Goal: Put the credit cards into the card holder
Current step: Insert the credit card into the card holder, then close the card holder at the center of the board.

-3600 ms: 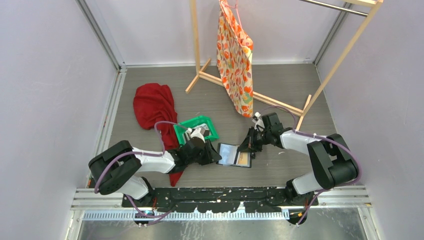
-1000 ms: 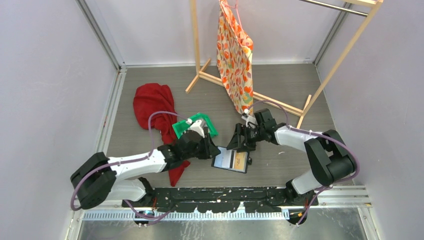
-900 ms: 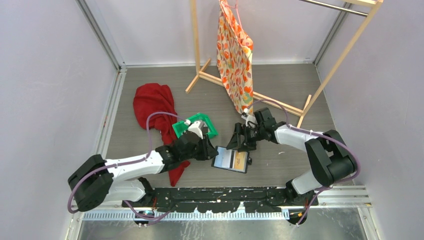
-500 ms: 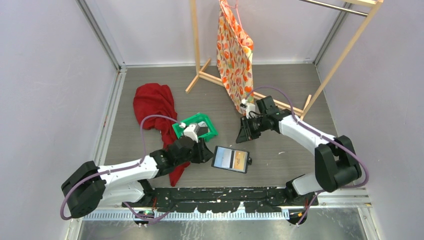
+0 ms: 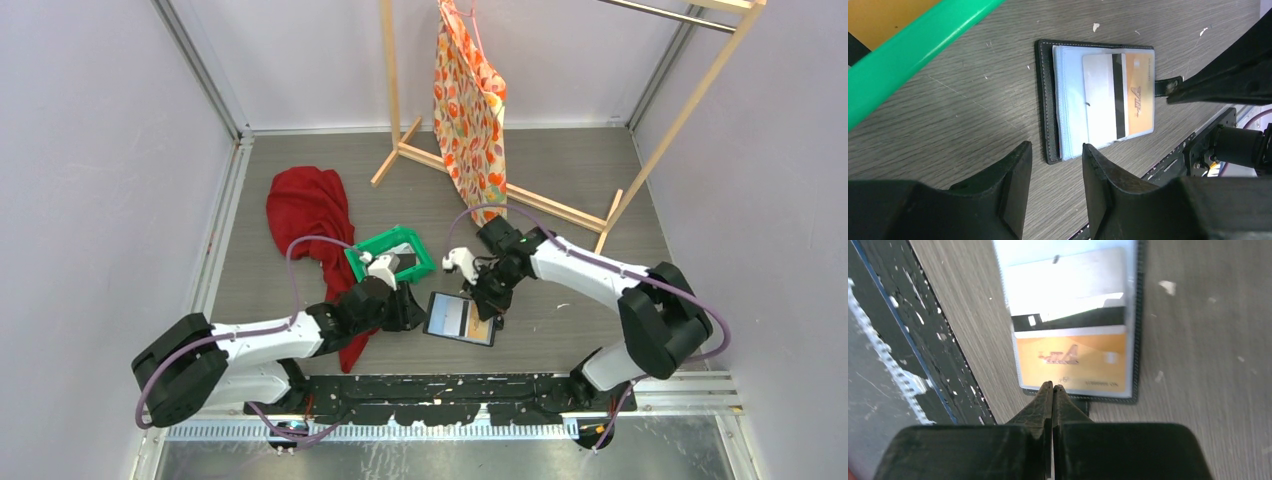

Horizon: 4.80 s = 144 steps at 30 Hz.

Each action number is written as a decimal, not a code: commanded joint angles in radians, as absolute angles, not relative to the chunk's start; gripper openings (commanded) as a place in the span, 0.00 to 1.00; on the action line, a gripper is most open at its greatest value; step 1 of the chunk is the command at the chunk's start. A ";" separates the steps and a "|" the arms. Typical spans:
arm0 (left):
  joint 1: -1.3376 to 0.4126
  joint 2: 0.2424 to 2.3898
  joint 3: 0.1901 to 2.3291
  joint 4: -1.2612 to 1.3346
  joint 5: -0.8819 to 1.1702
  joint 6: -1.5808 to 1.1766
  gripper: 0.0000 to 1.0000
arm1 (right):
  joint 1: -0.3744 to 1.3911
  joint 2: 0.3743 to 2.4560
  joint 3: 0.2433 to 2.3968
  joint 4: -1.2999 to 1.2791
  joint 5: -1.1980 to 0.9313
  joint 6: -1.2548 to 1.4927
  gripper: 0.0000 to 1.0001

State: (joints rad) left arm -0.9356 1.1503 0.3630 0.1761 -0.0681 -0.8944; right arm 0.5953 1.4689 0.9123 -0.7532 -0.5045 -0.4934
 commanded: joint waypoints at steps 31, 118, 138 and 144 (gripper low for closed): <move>-0.937 1.317 0.318 0.469 0.050 -1.014 0.45 | 0.635 1.660 1.142 -0.842 -0.616 -0.526 0.06; -1.020 1.615 0.587 0.734 0.164 -1.125 0.55 | 0.463 1.807 1.051 -0.879 -0.331 -0.505 0.37; -1.153 1.577 0.975 -0.212 -0.239 -0.881 0.17 | 0.347 1.680 1.087 -0.938 -0.599 -0.515 0.49; -1.253 1.657 1.148 -0.460 -0.504 -0.770 0.16 | 0.246 1.602 1.088 -0.965 -0.701 -0.549 0.57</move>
